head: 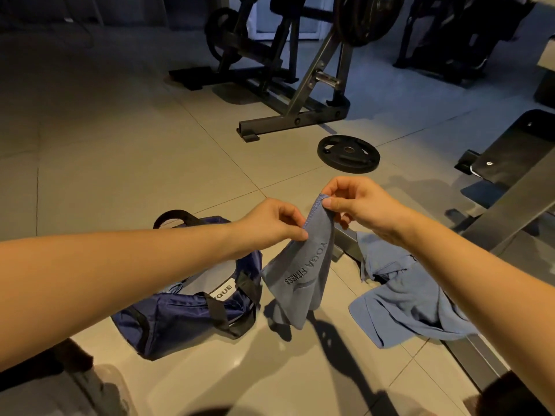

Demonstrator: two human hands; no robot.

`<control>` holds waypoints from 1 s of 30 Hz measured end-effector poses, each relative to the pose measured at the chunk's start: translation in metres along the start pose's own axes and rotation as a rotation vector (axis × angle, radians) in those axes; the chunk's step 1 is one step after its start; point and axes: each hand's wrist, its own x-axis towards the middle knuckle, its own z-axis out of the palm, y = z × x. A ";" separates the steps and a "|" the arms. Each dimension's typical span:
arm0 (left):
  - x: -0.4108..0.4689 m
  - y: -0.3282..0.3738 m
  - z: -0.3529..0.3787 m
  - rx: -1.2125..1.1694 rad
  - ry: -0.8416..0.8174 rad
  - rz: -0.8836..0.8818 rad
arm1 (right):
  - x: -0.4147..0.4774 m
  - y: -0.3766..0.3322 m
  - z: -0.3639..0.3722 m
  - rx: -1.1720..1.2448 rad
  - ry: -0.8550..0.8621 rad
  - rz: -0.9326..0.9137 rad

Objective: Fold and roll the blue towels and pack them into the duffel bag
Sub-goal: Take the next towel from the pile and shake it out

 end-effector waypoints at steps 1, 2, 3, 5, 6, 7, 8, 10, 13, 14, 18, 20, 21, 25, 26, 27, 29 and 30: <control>0.000 -0.005 0.005 0.005 0.029 0.001 | 0.000 0.003 0.002 -0.003 0.039 0.008; -0.001 -0.010 0.011 0.024 0.058 -0.007 | 0.000 0.007 0.004 0.000 0.073 0.019; -0.004 -0.017 0.016 0.058 0.079 -0.022 | -0.001 0.011 0.006 0.018 0.092 0.031; -0.010 -0.031 0.022 0.151 0.098 -0.040 | -0.003 0.019 0.012 0.078 0.098 0.037; -0.014 -0.037 0.021 0.191 0.105 -0.038 | -0.005 0.023 0.014 0.095 0.096 0.034; -0.016 -0.042 0.018 0.221 0.119 -0.031 | -0.006 0.026 0.016 0.100 0.096 0.031; -0.018 -0.045 0.013 0.245 0.133 -0.021 | -0.006 0.029 0.017 0.110 0.101 0.031; -0.018 -0.051 0.004 0.300 0.135 0.002 | -0.006 0.033 0.018 0.184 0.139 0.045; -0.013 -0.073 0.015 0.349 0.106 0.011 | -0.015 0.049 0.021 0.366 0.266 0.111; -0.012 -0.085 0.028 0.374 0.100 0.004 | -0.021 0.061 0.024 0.375 0.308 0.146; -0.021 -0.158 0.095 0.459 0.054 -0.081 | -0.059 0.141 0.047 0.278 0.383 0.372; -0.031 -0.195 0.117 0.553 -0.064 -0.145 | -0.074 0.182 0.058 0.259 0.395 0.483; -0.036 -0.213 0.122 0.619 -0.117 -0.175 | -0.080 0.197 0.062 0.252 0.401 0.527; -0.036 -0.253 0.118 0.822 -0.160 -0.221 | -0.093 0.240 0.080 0.264 0.425 0.638; -0.032 -0.257 0.116 0.844 -0.134 -0.214 | -0.095 0.248 0.083 0.287 0.440 0.644; -0.027 -0.260 0.115 0.857 -0.109 -0.204 | -0.096 0.253 0.084 0.310 0.457 0.651; -0.016 -0.267 0.118 0.862 -0.108 -0.195 | -0.097 0.262 0.083 0.363 0.516 0.676; -0.012 -0.272 0.122 0.871 -0.116 -0.170 | -0.098 0.267 0.081 0.386 0.549 0.687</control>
